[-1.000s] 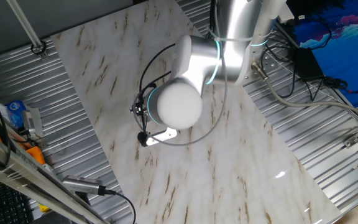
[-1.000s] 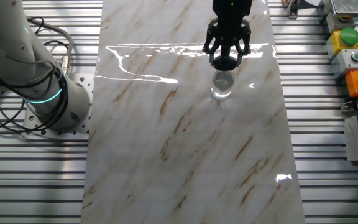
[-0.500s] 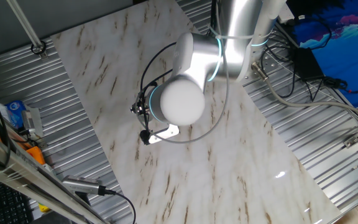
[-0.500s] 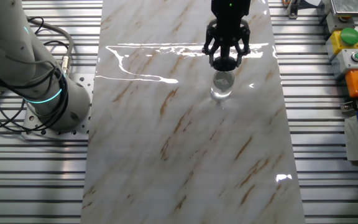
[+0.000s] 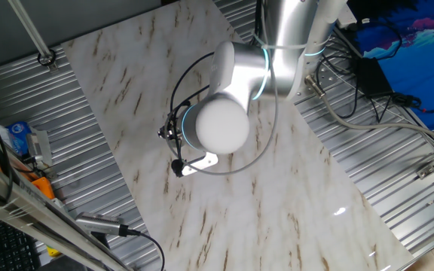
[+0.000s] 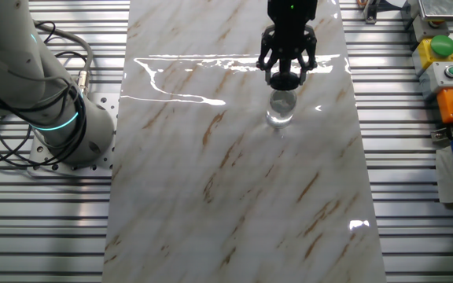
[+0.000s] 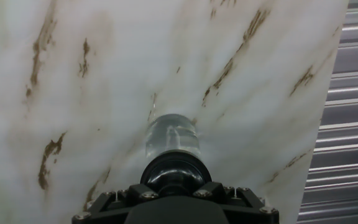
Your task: Unscrew the lid from the jar
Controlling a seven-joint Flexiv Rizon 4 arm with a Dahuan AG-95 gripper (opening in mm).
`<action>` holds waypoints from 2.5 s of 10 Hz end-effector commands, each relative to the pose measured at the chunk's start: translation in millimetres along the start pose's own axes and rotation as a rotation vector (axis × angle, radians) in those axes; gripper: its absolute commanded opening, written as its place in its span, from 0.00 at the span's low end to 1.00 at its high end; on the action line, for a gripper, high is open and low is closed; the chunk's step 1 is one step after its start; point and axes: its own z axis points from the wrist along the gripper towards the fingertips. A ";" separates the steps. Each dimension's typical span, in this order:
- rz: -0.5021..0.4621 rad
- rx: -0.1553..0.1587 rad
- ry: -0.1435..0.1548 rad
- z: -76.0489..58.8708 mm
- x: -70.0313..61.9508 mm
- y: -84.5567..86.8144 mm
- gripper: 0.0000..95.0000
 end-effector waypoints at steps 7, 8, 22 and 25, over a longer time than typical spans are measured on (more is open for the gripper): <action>0.002 0.034 -0.003 6.5 -2.0 0.6 0.20; -0.009 0.044 -0.006 6.5 -2.0 0.6 0.40; -0.028 0.062 -0.025 7.8 -2.8 0.8 0.80; -0.021 0.057 -0.062 2.9 -0.7 0.9 0.80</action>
